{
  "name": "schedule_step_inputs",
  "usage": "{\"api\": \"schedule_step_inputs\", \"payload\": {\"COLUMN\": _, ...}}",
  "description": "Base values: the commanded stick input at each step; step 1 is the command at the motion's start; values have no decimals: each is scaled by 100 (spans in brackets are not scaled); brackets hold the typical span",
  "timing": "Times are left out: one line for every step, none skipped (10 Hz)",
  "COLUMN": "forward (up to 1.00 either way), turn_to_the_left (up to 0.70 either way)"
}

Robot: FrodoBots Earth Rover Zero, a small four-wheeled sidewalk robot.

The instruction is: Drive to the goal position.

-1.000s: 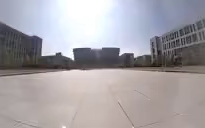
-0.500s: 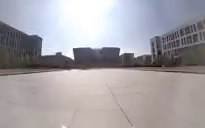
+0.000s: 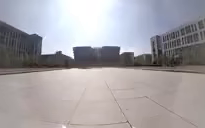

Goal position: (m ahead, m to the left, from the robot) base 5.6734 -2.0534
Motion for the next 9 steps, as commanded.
{"api": "schedule_step_inputs", "payload": {"forward": 70, "turn_to_the_left": 0}}
{"api": "schedule_step_inputs", "payload": {"forward": 70, "turn_to_the_left": 0}}
{"api": "schedule_step_inputs", "payload": {"forward": 70, "turn_to_the_left": 0}}
{"api": "schedule_step_inputs", "payload": {"forward": 70, "turn_to_the_left": 0}}
{"api": "schedule_step_inputs", "payload": {"forward": 70, "turn_to_the_left": 0}}
{"api": "schedule_step_inputs", "payload": {"forward": 70, "turn_to_the_left": 0}}
{"api": "schedule_step_inputs", "payload": {"forward": 70, "turn_to_the_left": 0}}
{"api": "schedule_step_inputs", "payload": {"forward": 70, "turn_to_the_left": 0}}
{"api": "schedule_step_inputs", "payload": {"forward": 70, "turn_to_the_left": 0}}
